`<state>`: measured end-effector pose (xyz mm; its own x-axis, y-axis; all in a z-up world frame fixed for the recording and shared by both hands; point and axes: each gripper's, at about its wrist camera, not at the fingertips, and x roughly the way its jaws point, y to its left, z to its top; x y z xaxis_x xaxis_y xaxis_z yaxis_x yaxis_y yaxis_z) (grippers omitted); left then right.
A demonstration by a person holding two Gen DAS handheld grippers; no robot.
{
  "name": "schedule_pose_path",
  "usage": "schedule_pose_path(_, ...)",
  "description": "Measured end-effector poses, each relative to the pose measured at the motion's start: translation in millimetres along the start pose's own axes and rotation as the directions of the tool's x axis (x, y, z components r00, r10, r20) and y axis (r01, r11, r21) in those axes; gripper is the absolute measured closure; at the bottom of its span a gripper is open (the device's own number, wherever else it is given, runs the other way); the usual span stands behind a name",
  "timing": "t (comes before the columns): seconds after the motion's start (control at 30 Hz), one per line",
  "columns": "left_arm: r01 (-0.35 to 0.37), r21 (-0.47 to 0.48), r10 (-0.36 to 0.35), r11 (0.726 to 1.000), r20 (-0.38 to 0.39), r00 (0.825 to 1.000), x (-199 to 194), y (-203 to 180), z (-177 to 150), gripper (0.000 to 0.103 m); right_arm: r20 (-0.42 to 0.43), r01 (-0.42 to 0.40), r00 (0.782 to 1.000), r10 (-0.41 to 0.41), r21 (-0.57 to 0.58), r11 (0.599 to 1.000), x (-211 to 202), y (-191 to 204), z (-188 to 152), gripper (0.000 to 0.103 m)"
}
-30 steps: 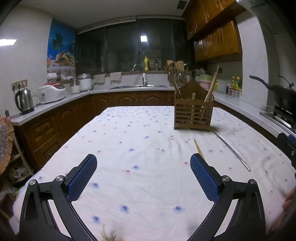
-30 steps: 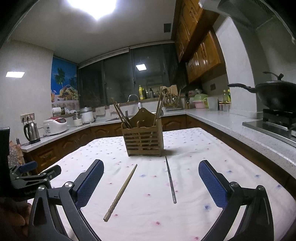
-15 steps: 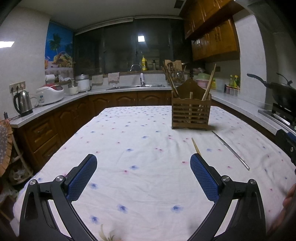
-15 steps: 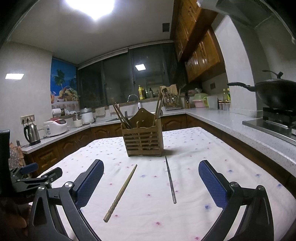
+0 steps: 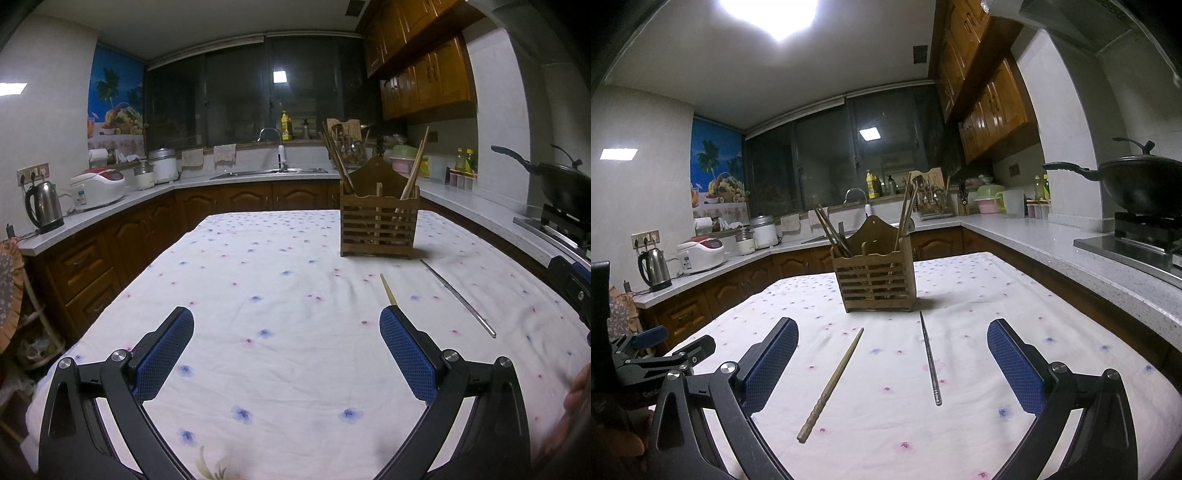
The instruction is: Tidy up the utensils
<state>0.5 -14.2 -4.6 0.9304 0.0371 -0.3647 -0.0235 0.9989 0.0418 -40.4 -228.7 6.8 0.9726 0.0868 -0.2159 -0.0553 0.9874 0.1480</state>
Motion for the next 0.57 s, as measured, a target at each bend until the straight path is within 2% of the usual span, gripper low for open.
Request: schedule_pose_path(0.57,0.030,-0.001,-0.030,1.000,-0.032,0.999,8,-2,3,0.000,-0.040,0.006,0.999,-0.006,0.017,1.000,2,19,-5,0.000)
